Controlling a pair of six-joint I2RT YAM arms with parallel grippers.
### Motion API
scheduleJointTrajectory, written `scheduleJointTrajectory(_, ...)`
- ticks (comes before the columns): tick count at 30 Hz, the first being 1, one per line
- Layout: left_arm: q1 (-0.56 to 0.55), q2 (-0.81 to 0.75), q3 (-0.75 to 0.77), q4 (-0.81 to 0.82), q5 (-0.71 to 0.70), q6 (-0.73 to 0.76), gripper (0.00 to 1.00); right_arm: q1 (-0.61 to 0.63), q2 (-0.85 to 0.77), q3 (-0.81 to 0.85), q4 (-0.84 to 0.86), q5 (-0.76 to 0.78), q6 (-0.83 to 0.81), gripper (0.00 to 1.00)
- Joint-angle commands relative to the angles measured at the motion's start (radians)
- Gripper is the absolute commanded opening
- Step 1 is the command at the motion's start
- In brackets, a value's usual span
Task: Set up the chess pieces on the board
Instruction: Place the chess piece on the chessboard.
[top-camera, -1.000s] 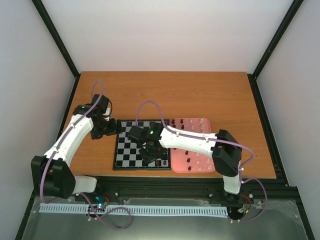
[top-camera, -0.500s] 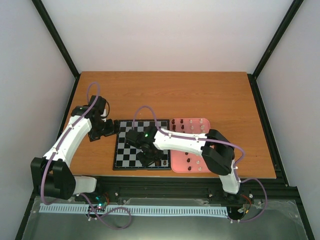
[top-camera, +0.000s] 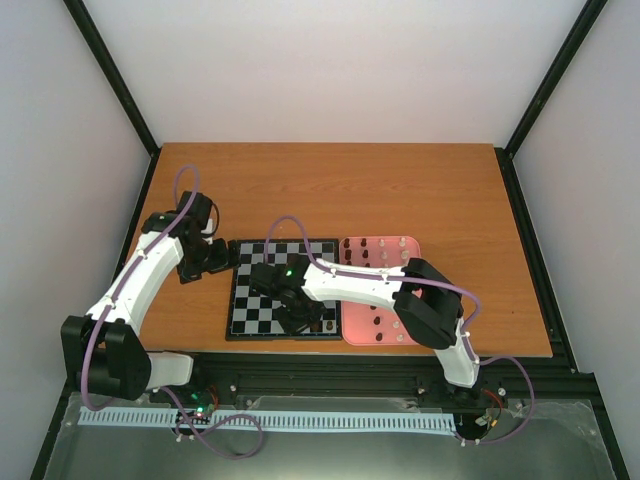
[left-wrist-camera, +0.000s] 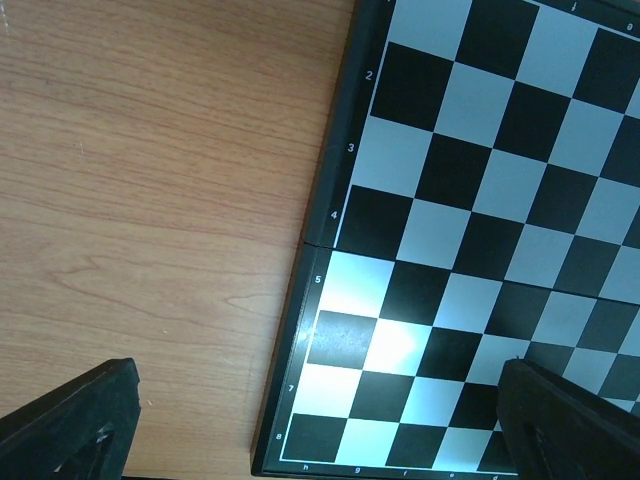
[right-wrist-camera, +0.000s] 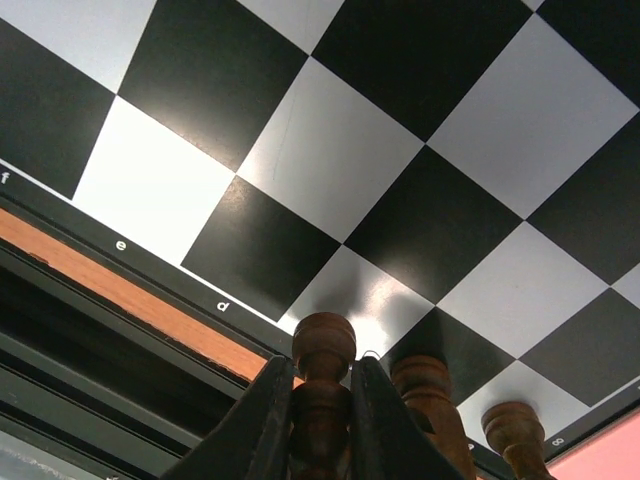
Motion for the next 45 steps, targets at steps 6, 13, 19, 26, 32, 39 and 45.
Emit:
scheduleJointTrajectory(6, 0.007, -0.012, -0.001, 0.016, 0.018, 0.008, 1.00, -0.015, 0.017, -0.013, 0.012, -0.011, -0.019, 0.10)
scheduleJointTrajectory(13, 0.007, -0.004, -0.001, 0.020, 0.020, 0.011, 1.00, -0.019, 0.023, -0.010, 0.007, -0.013, -0.028, 0.13)
scheduleJointTrajectory(19, 0.006, 0.006, 0.002, 0.022, 0.020, 0.012, 1.00, -0.020, 0.023, -0.010, 0.008, -0.017, -0.035, 0.23)
scheduleJointTrajectory(26, 0.007, 0.009, 0.002, 0.022, 0.020, 0.014, 1.00, -0.021, 0.006, -0.003, 0.017, 0.001, -0.043, 0.32)
scheduleJointTrajectory(32, 0.007, 0.011, 0.002, 0.025, 0.024, 0.014, 1.00, -0.020, -0.017, 0.036, 0.004, 0.030, -0.049, 0.35)
scheduleJointTrajectory(39, 0.007, 0.014, 0.005, 0.025, 0.029, 0.015, 1.00, -0.023, -0.056, 0.081, -0.038, 0.090, -0.035, 0.36)
scheduleJointTrajectory(45, 0.007, 0.013, 0.006, 0.023, 0.030, 0.017, 1.00, -0.098, -0.152, 0.040, -0.067, 0.169, 0.015, 0.44)
